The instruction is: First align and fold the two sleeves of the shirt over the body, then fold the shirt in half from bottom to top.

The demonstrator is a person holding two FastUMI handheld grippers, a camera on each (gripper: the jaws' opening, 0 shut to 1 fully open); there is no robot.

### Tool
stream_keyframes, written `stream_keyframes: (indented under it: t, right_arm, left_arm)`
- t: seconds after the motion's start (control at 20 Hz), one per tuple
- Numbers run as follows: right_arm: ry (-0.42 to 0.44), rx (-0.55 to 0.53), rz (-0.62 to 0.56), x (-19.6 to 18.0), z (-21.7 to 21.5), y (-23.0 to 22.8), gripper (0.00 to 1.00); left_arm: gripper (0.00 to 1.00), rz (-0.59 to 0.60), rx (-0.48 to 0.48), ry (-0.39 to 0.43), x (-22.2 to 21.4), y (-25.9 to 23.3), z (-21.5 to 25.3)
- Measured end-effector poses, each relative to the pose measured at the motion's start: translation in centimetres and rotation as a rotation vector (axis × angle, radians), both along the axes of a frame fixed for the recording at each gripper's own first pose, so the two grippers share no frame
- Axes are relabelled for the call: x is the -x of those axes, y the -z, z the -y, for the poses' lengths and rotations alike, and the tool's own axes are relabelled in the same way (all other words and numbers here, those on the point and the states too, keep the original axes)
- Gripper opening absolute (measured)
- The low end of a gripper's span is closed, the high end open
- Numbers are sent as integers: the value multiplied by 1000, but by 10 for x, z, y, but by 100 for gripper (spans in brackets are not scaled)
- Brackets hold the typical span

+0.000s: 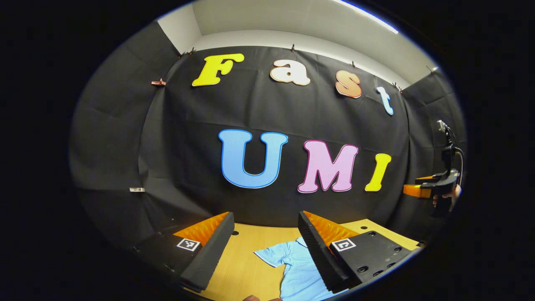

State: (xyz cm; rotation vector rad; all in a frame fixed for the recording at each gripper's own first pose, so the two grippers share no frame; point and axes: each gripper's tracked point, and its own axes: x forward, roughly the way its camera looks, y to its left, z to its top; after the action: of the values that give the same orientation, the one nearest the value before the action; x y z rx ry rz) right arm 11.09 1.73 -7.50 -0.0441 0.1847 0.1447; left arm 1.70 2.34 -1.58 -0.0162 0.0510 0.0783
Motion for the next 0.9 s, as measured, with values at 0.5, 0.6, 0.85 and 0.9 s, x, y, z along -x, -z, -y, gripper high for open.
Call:
stream_keyframes:
  t: [0.5, 0.6, 0.85, 0.9]
  right_arm:
    - [-72, -52, -381, -165, 31, 237, 97]
    - [-66, -111, -491, -188, 35, 298, 98]
    - [-31, -151, -685, -214, 50, 404, 98]
    - [-27, -140, -713, -214, 53, 421, 98]
  left_arm:
    - [98, -101, -92, -101, -101, 30, 30]
    - [99, -133, -93, -131, -123, 39, 36]
    - [99, -206, -115, -213, -156, 61, 44]
    - [99, -220, -120, -219, -158, 64, 46]
